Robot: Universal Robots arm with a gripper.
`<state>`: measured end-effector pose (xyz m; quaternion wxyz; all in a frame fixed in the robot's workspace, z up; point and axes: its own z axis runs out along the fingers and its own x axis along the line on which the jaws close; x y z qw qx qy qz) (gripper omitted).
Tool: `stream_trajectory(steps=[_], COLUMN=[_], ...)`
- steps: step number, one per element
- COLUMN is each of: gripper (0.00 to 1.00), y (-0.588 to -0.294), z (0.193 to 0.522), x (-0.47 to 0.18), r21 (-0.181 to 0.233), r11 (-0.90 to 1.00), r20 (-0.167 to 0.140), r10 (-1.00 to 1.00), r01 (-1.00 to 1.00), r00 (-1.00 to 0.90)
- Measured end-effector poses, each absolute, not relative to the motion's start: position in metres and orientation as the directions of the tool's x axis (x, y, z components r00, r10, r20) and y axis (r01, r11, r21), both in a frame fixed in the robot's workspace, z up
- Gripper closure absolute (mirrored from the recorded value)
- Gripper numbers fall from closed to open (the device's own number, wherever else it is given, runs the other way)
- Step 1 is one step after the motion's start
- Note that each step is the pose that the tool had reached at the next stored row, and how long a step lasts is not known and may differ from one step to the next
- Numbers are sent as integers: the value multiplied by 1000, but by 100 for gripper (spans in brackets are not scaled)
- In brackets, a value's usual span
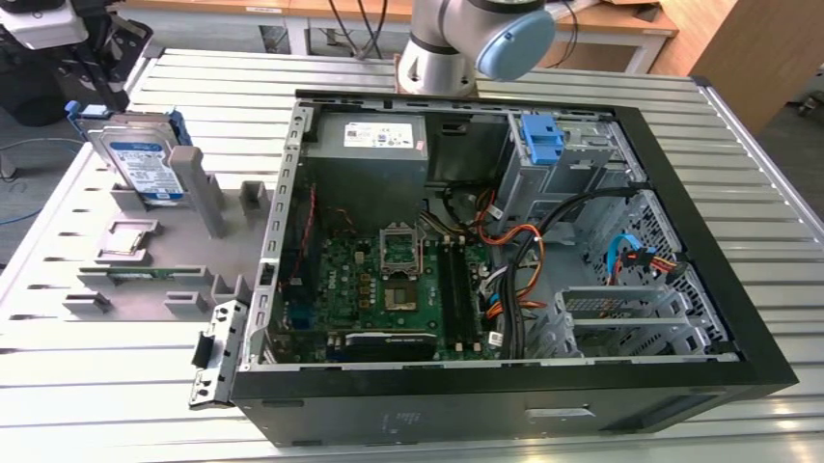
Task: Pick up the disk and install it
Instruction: 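Reach for the disk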
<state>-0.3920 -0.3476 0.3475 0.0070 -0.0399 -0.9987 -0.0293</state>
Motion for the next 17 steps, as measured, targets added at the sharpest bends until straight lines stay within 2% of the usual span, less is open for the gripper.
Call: stream_trajectory(steps=[5, 17], gripper=[89, 89], y=[-343, -333], z=[344, 341], x=[-392, -396], r21=[32, 29], r11=[996, 996], r20=[15, 15], r10=[80, 80], r01=[80, 80], r00=[-997, -997])
